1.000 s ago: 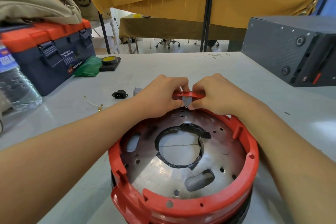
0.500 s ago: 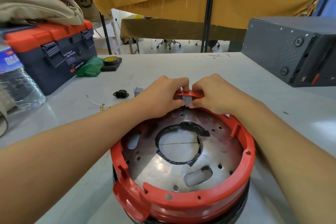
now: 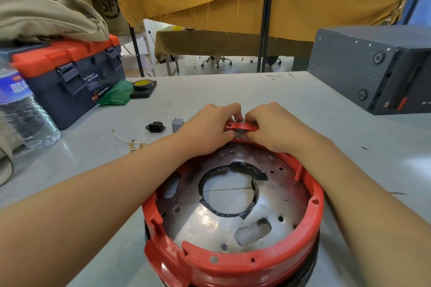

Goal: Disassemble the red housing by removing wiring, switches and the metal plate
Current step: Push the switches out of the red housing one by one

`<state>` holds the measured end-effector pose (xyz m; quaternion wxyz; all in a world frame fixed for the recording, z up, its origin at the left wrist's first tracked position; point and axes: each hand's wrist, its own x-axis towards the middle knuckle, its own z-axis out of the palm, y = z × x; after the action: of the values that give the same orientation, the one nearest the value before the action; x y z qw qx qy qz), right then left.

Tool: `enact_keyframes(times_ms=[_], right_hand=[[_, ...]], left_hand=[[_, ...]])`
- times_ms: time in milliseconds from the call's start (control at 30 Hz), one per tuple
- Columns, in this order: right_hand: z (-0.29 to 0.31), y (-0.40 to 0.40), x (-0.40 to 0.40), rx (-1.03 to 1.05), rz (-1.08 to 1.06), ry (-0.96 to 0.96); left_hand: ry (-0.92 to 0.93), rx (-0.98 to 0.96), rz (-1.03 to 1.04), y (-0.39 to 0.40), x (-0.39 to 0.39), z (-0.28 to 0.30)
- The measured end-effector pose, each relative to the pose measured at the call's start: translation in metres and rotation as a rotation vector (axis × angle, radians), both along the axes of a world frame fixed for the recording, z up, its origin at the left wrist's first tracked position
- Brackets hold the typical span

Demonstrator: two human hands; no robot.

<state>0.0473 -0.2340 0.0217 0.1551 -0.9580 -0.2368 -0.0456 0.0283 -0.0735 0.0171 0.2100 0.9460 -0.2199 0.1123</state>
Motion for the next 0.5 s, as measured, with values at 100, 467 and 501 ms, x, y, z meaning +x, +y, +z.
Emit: enact_keyframes(times_ms=[100,467,501], right_hand=[[-0.0002,-0.0002,-0.0013,0.041,-0.001,0.009],[-0.0005,-0.0030,-0.0052,0.185,0.009,0.006],[-0.0010,-0.0033,-0.0051,0.187,0.009,0.003]], left_hand=[[0.036,-0.051,0.005,0.0031,0.0020,0.0006],[0.139,-0.311,0.045,0.0063,0.0020,0.0095],[0.129,-0.330,0.069,0.0065,0.0025,0.0097]])
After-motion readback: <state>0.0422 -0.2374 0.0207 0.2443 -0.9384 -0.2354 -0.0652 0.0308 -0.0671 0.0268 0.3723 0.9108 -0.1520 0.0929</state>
